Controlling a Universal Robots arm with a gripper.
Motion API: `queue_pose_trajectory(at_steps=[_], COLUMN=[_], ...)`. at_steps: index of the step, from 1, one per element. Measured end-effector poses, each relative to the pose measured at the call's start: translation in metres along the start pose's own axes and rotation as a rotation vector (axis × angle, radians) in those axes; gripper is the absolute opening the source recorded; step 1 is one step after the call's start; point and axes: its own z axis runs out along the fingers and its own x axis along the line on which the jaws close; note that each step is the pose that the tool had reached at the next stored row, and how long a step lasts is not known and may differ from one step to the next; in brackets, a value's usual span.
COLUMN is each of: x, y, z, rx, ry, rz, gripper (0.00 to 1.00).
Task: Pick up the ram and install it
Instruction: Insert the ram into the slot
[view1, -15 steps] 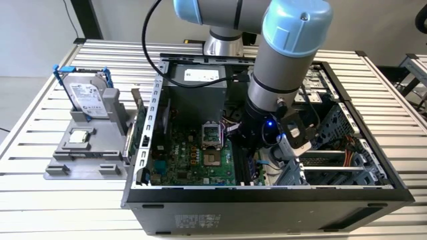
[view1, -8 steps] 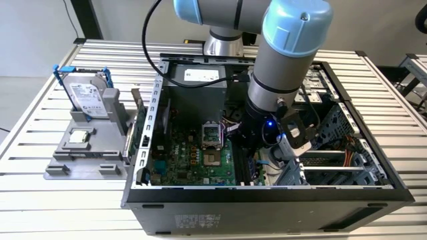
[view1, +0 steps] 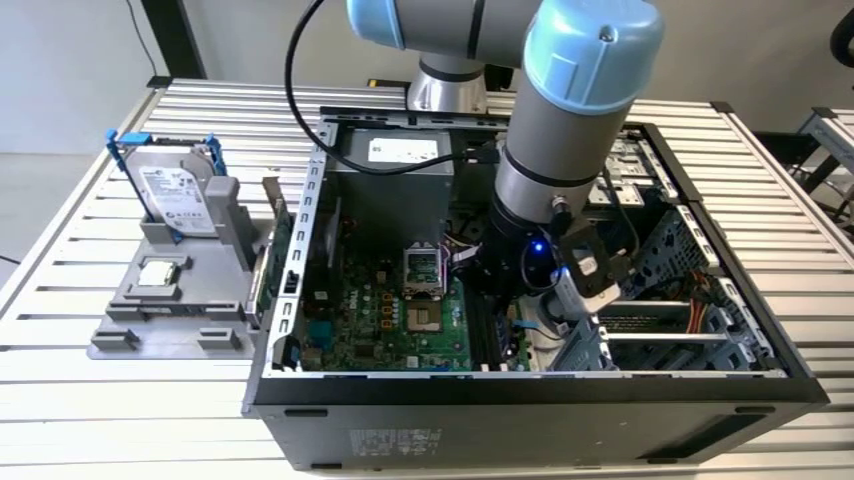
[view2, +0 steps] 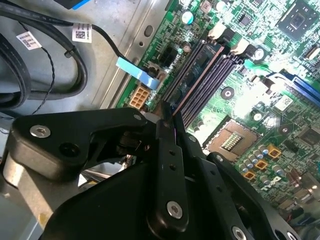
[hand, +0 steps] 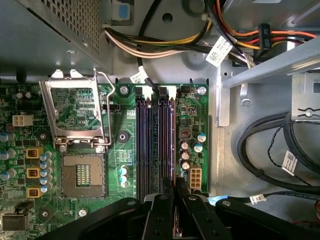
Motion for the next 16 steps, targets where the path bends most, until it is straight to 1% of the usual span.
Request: queue_pose_trajectory(at_steps=[4, 5, 7, 8, 9, 10, 16], x=[0.0, 0.0, -0.0001, -0.0001, -0.0002, -0.0006, -0.0013], y=[0.0, 0.0, 0.0, -0.0003, -0.0003, 0.0, 0.0], z=[-0.0001, 0.0, 0.0001, -0.0001, -0.0001, 0.0004, 0.0], rx=[-0.0001, -0.0017, -0.0077, -0.013, -0.0203, -0.0236, -0.0236], ry=[0.0, 0.0001, 0.0003, 0.0007, 0.001, 0.0007, 0.0007], rz=[0.006, 0.007, 0.008, 0.009, 0.009, 0.009, 0.012], gripper=[0.0, 0.0, 0.0, 0.0, 0.0, 0.0, 0.0])
